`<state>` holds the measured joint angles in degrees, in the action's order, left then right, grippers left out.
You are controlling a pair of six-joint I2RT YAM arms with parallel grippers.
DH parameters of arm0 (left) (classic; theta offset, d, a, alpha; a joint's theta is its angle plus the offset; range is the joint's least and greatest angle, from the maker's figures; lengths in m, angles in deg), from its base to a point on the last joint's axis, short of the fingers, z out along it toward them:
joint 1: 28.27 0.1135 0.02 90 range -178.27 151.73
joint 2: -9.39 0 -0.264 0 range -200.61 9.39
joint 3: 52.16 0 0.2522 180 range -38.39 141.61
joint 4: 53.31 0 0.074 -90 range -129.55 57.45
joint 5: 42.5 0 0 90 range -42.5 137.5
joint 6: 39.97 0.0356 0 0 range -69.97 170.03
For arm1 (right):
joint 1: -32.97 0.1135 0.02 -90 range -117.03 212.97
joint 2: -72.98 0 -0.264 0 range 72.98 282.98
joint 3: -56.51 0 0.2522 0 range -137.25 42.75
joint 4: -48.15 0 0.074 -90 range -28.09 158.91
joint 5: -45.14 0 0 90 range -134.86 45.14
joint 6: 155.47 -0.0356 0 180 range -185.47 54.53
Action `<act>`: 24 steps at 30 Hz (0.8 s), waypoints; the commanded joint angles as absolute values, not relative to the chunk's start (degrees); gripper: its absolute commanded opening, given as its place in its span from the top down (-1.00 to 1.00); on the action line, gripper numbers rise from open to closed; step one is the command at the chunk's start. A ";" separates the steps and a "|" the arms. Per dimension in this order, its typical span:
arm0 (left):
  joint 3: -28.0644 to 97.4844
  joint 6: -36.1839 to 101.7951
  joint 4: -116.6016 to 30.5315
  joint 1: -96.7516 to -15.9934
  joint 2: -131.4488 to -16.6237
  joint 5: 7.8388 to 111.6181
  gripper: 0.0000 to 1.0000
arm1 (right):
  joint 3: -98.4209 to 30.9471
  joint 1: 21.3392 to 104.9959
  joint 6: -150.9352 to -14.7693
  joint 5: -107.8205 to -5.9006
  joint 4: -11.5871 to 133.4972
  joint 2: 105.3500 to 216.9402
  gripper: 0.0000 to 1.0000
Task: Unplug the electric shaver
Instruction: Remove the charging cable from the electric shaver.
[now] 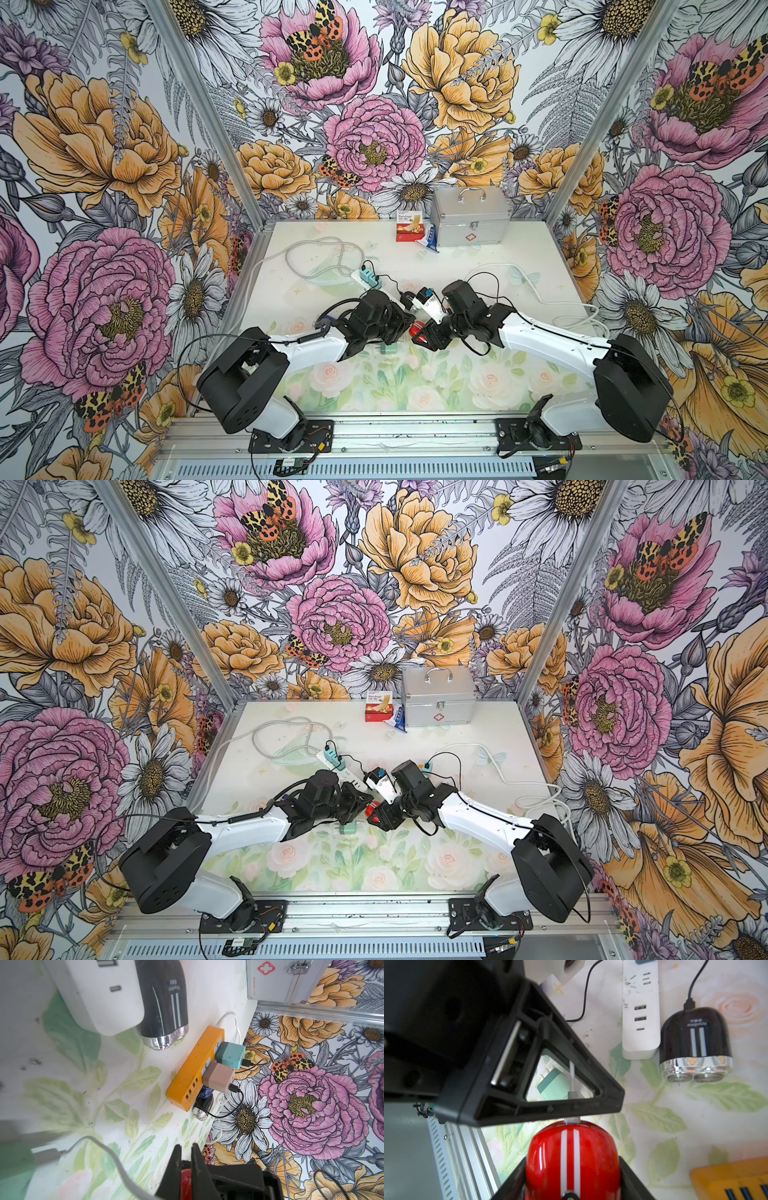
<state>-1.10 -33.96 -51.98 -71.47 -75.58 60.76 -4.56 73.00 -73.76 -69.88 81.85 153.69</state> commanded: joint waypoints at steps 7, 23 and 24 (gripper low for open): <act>-0.51 -32.69 -50.99 -71.07 -74.04 58.57 1.00 | -4.45 72.26 -77.23 -73.73 81.34 154.28 0.30; 0.34 -30.97 -45.53 -70.10 -72.67 52.06 1.00 | 1.60 72.25 -83.88 -76.86 83.03 149.09 0.34; 0.44 -30.93 -45.53 -70.02 -72.99 52.22 1.00 | 1.92 72.25 -84.00 -76.85 83.21 148.52 0.34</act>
<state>-0.77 -32.32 -46.43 -70.64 -73.81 55.47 1.37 72.36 -82.64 -75.67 81.37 150.91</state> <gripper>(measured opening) 0.075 0.599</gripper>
